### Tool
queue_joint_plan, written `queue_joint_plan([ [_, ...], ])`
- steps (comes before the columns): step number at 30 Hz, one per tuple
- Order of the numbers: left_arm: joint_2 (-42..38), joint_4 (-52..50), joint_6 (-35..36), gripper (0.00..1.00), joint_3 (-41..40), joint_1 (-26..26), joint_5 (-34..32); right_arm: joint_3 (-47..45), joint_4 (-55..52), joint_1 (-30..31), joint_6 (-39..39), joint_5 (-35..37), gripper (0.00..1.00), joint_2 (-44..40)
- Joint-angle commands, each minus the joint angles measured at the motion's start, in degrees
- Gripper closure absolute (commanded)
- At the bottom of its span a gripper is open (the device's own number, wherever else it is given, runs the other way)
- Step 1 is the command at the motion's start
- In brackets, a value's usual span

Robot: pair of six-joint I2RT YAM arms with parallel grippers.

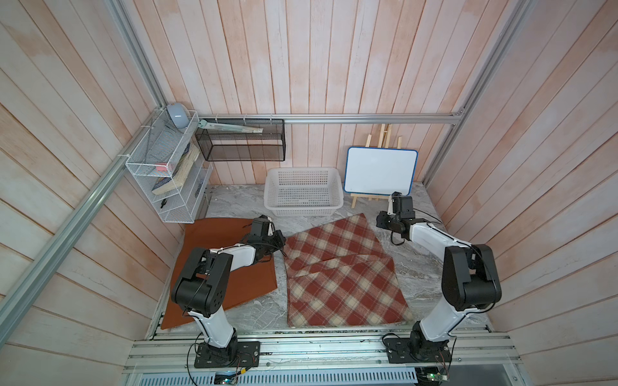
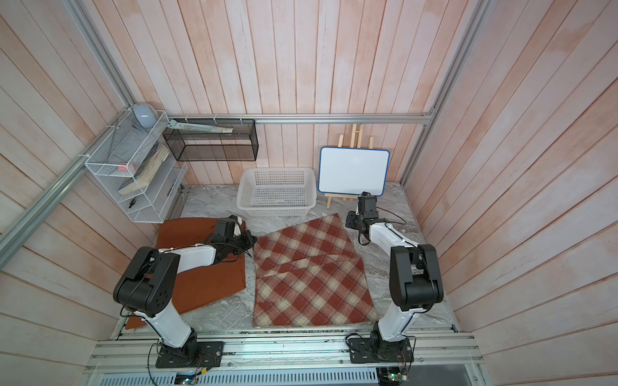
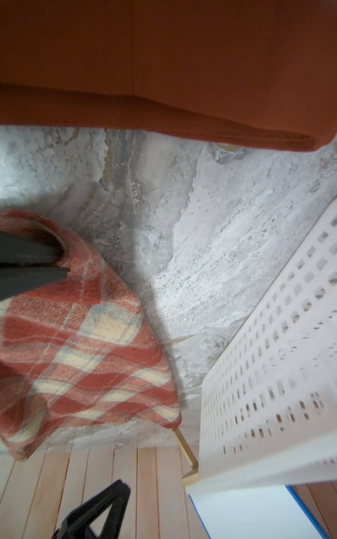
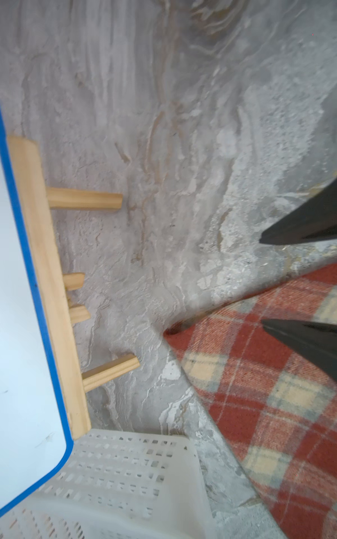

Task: Roll up the skirts
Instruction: Adjust the skirt at the center of the board.

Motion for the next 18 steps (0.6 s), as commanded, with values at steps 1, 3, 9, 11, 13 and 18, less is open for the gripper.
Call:
queue_joint_plan([
  [1, -2.14, 1.34, 1.42, 1.00, -0.88, -0.27, 1.64, 3.39, 4.75, -0.35, -2.19, -5.42, 0.48, 3.66],
  [3, -2.21, 0.58, 1.77, 1.00, -0.53, -0.27, 1.44, 5.80, 4.45, -0.52, -3.48, -8.04, 0.48, 6.28],
  [9, -1.80, 0.53, 1.97, 1.00, -0.37, -0.27, 2.41, 9.74, 5.99, -0.52, -3.50, -12.67, 0.48, 12.49],
  [11, -1.80, 0.47, 2.13, 1.00, -0.33, -0.27, 2.53, 9.34, 7.91, -0.53, -2.80, -12.73, 0.48, 13.27],
  [13, -1.88, 0.33, 2.22, 1.00, -0.18, -0.27, 2.75, 10.09, 8.02, -0.39, -3.00, -13.82, 0.48, 14.32],
  [18, -1.97, -0.69, 2.82, 1.00, 0.60, -0.27, 3.07, 14.38, 6.21, -0.04, -4.47, -14.13, 0.48, 18.41],
])
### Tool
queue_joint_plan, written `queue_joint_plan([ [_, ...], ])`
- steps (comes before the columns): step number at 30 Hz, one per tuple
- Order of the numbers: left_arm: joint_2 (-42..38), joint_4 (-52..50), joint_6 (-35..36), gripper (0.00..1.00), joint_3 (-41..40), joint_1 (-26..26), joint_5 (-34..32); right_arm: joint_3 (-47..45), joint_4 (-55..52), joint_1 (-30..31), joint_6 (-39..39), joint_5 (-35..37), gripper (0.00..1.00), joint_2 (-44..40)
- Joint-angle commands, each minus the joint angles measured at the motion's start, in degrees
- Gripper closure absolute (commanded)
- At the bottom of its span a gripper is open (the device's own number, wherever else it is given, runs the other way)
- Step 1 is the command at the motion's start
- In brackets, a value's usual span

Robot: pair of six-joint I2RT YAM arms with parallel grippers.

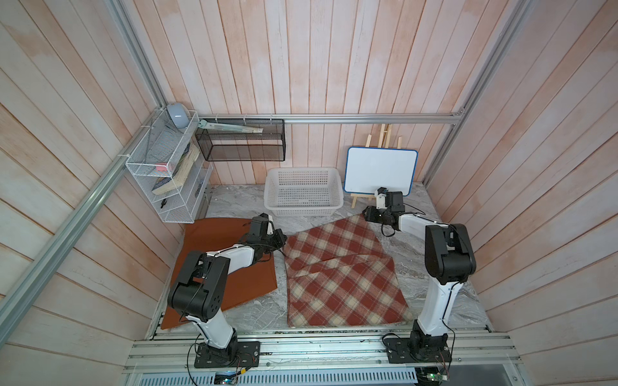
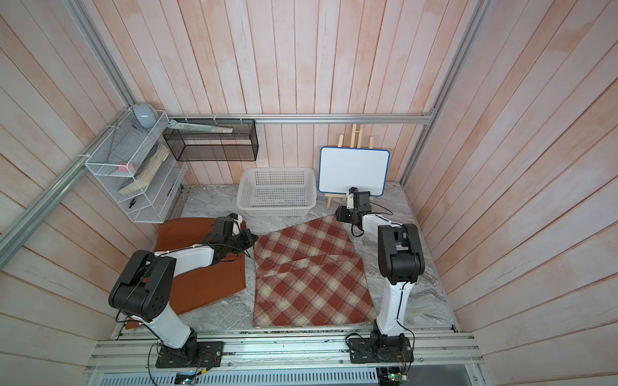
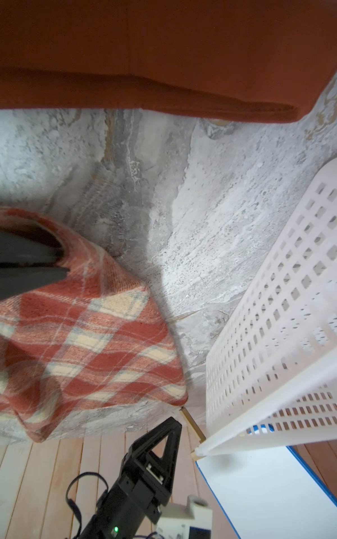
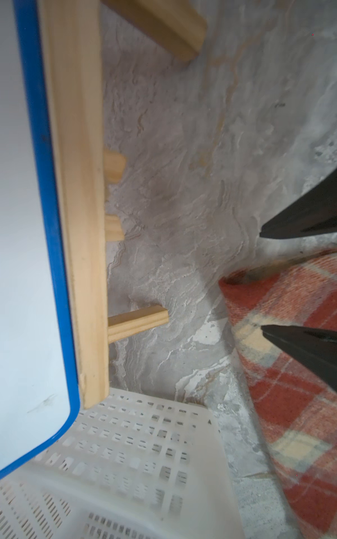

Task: Roll up the skirts
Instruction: Adjust the skirt at the center of the board, then fold the skirt at the center of the board.

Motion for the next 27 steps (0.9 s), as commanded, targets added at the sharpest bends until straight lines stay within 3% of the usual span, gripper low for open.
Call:
queue_joint_plan([
  [1, -0.57, -0.90, 1.63, 1.00, 0.94, -0.27, 1.34, 3.82, 0.06, 0.24, -1.58, -1.23, 0.48, 2.61],
  [7, -0.76, -1.18, 1.90, 1.00, 1.48, -0.27, 1.56, 8.85, -3.55, 0.39, -2.82, -3.30, 0.50, 6.70],
  [15, -0.44, -0.69, 1.72, 1.00, 1.55, -0.27, 1.93, 4.65, -2.79, 1.85, -2.89, -1.65, 0.51, 4.95],
  [19, -0.32, -0.90, 1.72, 1.00, 1.72, -0.27, 2.12, 6.68, -4.94, 1.73, -2.52, -1.12, 0.52, 6.53],
  [27, -0.57, -0.69, 1.83, 1.00, 1.47, -0.27, 2.11, 4.66, -4.00, 1.64, -0.86, -2.74, 0.70, 5.49],
])
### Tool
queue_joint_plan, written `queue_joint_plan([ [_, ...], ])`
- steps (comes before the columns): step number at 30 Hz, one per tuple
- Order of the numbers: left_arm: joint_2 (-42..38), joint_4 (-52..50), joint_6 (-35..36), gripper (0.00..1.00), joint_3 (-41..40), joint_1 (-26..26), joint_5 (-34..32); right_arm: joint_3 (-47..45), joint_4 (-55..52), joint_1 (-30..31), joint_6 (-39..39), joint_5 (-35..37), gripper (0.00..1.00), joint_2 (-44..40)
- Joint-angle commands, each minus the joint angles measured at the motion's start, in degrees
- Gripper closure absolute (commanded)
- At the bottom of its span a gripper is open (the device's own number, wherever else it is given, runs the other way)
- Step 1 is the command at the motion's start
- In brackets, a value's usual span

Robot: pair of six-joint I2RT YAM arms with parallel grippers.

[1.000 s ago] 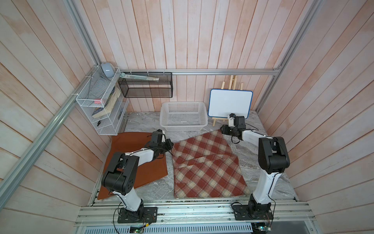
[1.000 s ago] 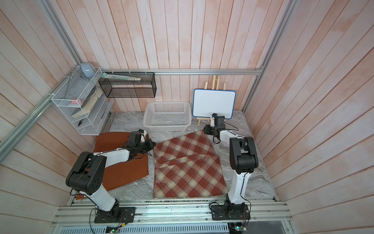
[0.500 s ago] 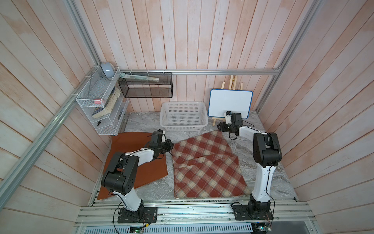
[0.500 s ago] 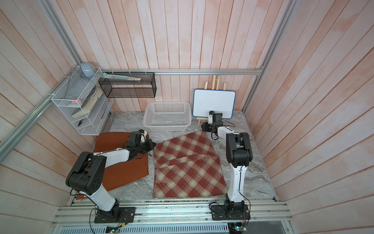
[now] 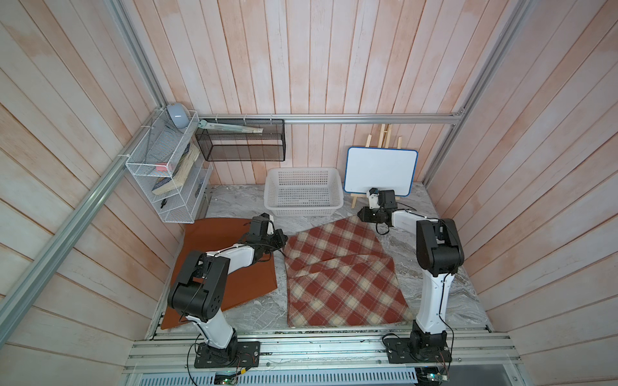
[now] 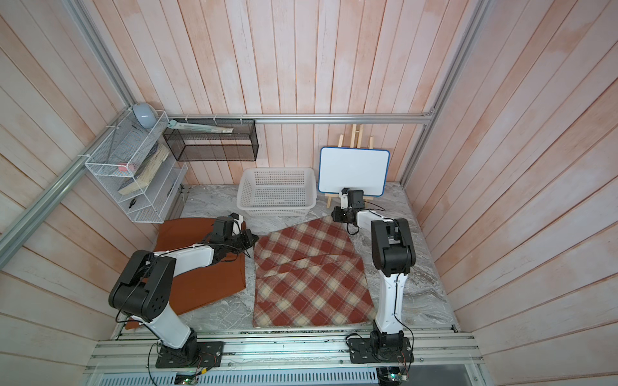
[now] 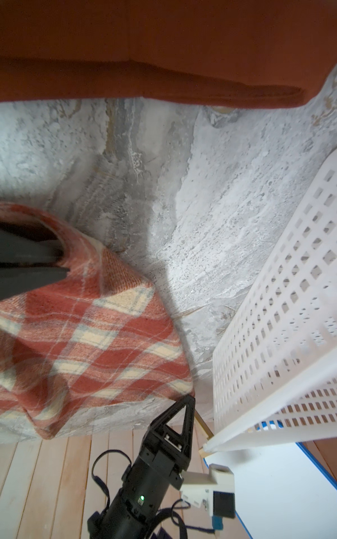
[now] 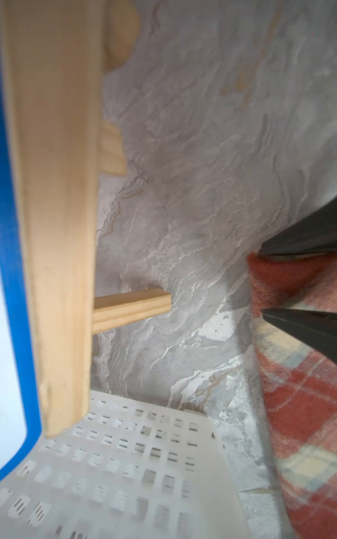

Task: Roll up the skirts
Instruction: Fold the skirt at the center of the board.

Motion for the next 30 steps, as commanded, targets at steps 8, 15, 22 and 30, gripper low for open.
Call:
queue_joint_plan([
  [8, -0.78, 0.08, 1.47, 1.00, 1.64, -0.16, 1.22, -1.47, -0.06, -0.04, 0.64, -0.15, 0.97, -1.10],
  [15, -2.10, -0.81, 2.41, 1.00, 3.72, -0.18, 0.86, -6.32, 3.35, -0.03, 2.02, 4.66, 1.00, -8.69],
  [22, -3.45, -1.60, 2.94, 1.00, 5.28, -0.12, 0.35, -12.35, 6.18, -0.44, 3.17, 8.42, 1.00, -17.45],
  [30, -4.57, -0.70, 2.34, 1.00, 5.93, -0.25, 2.52, -17.82, 5.63, -1.18, 4.16, 10.05, 1.00, -26.29],
])
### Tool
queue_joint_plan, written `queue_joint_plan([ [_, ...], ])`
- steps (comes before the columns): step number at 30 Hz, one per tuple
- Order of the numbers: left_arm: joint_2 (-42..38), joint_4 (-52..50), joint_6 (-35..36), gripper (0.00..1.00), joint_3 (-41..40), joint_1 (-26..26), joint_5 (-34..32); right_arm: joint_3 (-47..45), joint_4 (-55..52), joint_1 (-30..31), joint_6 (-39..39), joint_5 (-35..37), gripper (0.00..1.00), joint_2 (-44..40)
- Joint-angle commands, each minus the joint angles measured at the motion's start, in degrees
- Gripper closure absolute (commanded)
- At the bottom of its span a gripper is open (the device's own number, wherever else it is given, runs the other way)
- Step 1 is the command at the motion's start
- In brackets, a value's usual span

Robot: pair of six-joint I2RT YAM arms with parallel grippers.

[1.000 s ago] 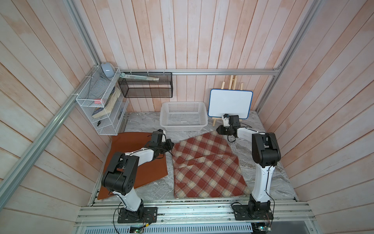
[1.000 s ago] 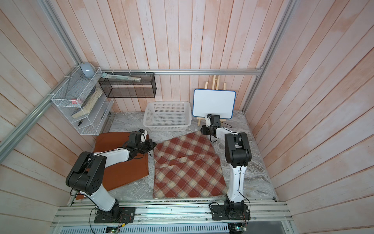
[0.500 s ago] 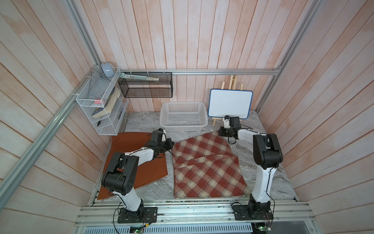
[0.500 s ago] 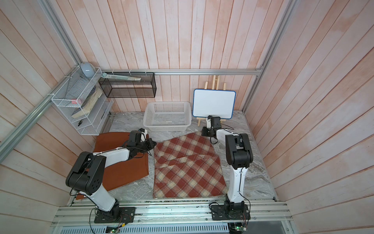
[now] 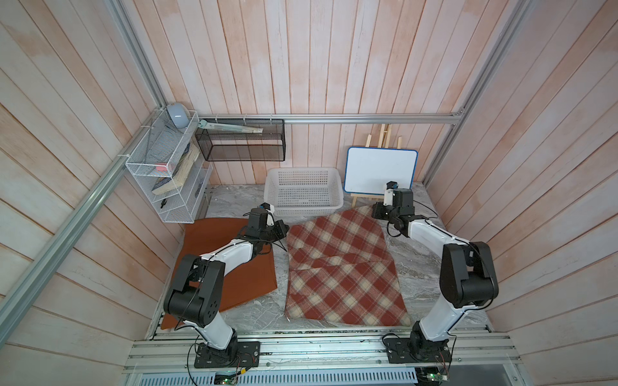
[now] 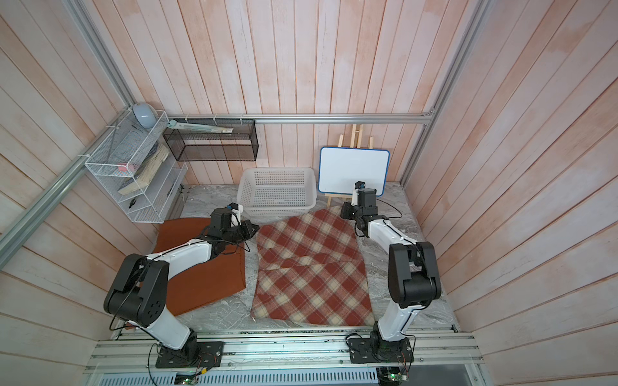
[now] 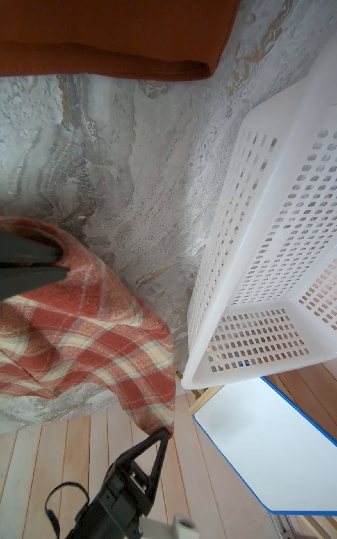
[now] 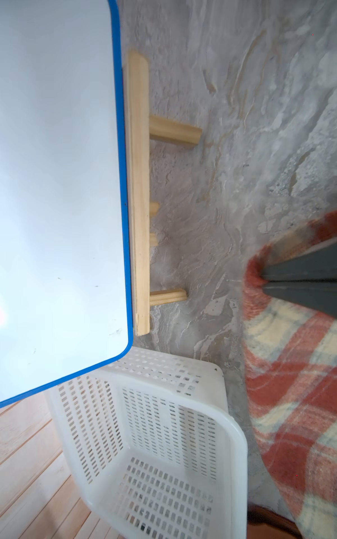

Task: Roll up the skirts
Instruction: Fold the skirt at the center of the board.

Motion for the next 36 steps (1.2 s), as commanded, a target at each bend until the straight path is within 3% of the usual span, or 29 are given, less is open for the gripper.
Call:
queue_joint_plan([
  [1, -2.30, 0.62, 0.63, 1.00, 1.16, -0.26, 1.78, -2.42, -1.16, -0.35, 1.26, 3.13, 1.00, -3.95],
  [9, -8.35, -0.67, 0.79, 1.00, -1.66, -1.36, 2.94, -15.15, -4.47, -0.34, 4.91, 6.67, 1.00, -20.37],
  [14, -12.04, -1.51, 0.80, 1.00, -4.55, -2.93, 2.75, -21.37, -7.36, -0.04, 9.56, 4.33, 1.00, -29.96],
  [21, -22.23, -1.71, -0.17, 1.00, -10.90, -3.64, 1.40, -26.60, -17.45, 3.80, 15.76, 7.82, 1.00, -47.41],
  [28, -30.57, -6.29, -2.77, 1.00, -16.23, -4.75, 2.73, -27.48, -27.79, 13.12, 25.48, 9.50, 1.00, -59.53],
  [36, -45.34, -14.71, -6.05, 1.00, -23.32, -5.47, 1.32, -29.67, -43.61, 30.04, 46.71, 21.57, 1.00, -75.71],
])
